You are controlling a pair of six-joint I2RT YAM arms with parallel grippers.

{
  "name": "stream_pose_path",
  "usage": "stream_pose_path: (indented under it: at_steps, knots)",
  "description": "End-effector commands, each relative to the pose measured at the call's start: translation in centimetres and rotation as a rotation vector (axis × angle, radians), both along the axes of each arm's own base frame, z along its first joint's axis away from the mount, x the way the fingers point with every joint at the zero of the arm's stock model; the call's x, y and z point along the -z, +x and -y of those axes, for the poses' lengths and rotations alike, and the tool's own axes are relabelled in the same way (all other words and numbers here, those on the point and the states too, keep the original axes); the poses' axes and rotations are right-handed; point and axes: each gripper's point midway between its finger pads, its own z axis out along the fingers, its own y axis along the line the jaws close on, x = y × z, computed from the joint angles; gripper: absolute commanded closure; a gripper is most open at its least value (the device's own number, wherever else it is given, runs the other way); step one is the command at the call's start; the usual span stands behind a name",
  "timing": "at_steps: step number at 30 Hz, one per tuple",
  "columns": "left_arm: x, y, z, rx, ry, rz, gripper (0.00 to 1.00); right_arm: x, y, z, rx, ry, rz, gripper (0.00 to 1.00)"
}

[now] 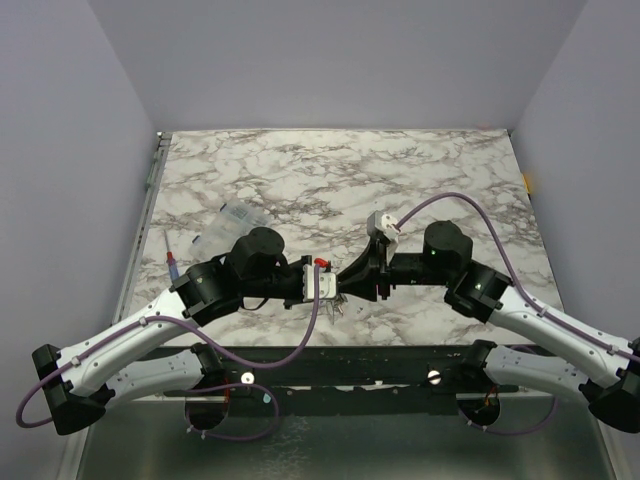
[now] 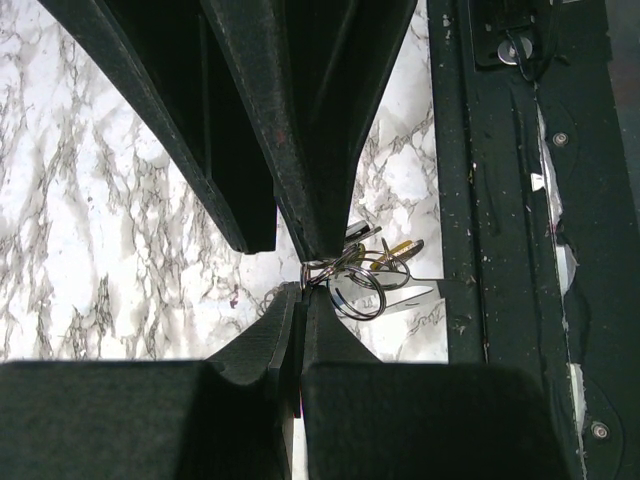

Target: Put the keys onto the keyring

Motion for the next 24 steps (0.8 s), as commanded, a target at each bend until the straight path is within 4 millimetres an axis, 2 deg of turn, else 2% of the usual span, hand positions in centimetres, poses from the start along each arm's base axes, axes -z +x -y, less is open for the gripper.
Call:
stream_pose_path:
  at_steps: [1,8,22,24]
  knots:
    - [-1.1,0.3,0.1,-0.008,-0.043,0.038,1.0,0.6,0.3,-0.4,0.042,0.013,-0.076,0.67]
    - [-1.2,0.3,0.0,-0.017,-0.048,0.039,1.0,1.2,1.2,0.0,0.122,0.026,-0.107,0.76]
    - [-1.5,0.5,-0.1,-0.03,-0.057,0.046,1.0,1.9,-0.8,-0.3,0.026,0.028,-0.191,0.77]
    - [-1.5,0.5,-0.1,-0.032,-0.059,0.048,1.0,2.1,-1.0,-0.3,0.019,0.026,-0.197,0.81]
